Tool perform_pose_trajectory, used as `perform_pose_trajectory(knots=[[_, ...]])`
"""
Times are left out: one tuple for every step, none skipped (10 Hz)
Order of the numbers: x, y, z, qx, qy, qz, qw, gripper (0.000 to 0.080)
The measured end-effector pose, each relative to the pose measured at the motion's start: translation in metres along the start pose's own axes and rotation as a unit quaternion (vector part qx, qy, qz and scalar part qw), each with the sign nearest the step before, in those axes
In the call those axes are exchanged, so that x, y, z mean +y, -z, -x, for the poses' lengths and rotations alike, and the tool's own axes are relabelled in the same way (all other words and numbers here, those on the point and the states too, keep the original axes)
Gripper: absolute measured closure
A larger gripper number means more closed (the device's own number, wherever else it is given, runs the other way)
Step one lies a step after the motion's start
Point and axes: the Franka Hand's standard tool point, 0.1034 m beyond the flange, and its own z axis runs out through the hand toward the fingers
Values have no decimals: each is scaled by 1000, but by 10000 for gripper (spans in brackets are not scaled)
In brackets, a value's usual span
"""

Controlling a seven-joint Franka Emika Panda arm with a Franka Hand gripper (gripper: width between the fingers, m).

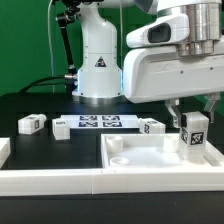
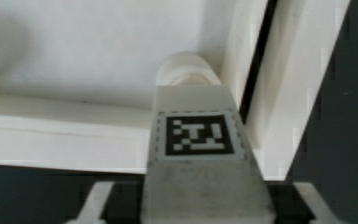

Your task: Assemble square table

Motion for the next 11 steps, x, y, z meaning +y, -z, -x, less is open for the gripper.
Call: perform_pose_trajectory(knots=[[0, 0, 0, 0, -5, -1, 1000, 509], [0, 0, 0, 0, -10, -1, 1000, 509], [0, 0, 0, 2, -12, -1, 1000, 509], [0, 0, 1, 12, -41, -5, 999, 509], [-2, 0, 2, 21, -88, -5, 996, 509], [-5, 0, 1, 25, -136, -8, 990, 509], [-8, -1, 1, 27, -183, -12, 983, 509], [-10, -1, 1, 28, -223, -14, 974, 509], [-10, -1, 2, 27, -274, -15, 961, 508], [-9, -1, 2, 26, -324, -13, 946, 508], [-9, -2, 2, 26, -363, -12, 932, 508]])
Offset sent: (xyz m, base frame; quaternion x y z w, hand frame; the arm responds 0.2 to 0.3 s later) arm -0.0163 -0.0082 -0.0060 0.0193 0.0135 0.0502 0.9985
